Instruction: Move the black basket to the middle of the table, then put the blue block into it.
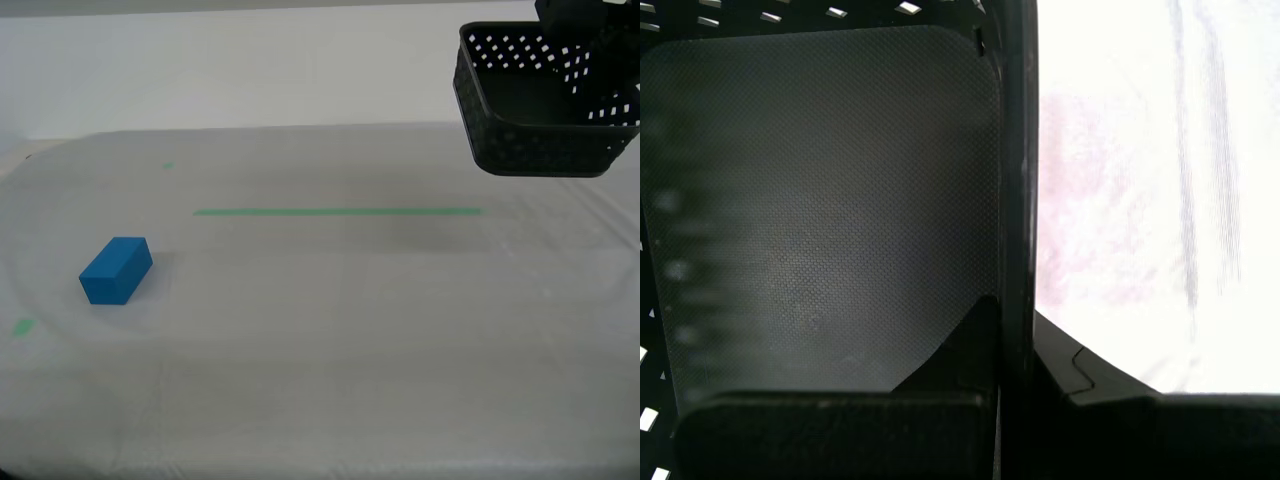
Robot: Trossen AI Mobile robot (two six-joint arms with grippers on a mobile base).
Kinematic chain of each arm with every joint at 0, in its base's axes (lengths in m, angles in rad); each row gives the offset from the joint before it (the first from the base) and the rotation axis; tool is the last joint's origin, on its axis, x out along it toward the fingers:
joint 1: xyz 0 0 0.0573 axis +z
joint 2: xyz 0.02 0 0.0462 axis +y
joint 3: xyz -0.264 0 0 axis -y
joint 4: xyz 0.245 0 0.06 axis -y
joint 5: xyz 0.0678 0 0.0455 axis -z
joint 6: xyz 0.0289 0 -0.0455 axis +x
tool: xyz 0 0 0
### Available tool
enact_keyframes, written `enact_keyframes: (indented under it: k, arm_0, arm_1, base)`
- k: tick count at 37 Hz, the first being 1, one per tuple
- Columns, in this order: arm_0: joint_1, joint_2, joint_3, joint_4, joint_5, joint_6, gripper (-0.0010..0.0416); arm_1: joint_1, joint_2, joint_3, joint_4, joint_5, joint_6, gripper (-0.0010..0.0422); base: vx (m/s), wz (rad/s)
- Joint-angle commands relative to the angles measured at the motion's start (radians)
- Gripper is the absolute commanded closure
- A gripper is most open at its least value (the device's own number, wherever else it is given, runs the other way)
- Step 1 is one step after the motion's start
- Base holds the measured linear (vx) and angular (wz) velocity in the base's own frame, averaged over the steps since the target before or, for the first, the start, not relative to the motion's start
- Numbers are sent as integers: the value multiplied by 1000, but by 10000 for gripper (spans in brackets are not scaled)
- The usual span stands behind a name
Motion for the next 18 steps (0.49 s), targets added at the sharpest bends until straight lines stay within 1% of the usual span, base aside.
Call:
enact_keyframes:
  k: [1,7,12,18]
  arm_0:
    - [8,-25,1,-16,-5,31,407]
    - [31,-62,2,-32,-6,65,407]
    - [52,-72,29,-48,-7,87,407]
    - [97,-72,93,-84,-7,95,407]
  arm_1:
    - [0,0,0,6,-1,2,412]
    - [0,0,0,6,-1,2,412]
    - [0,0,0,5,-1,2,412]
    - [0,0,0,6,-1,2,412]
  base:
    - [0,0]
    - [0,0]
    - [0,0]
    - [0,0]
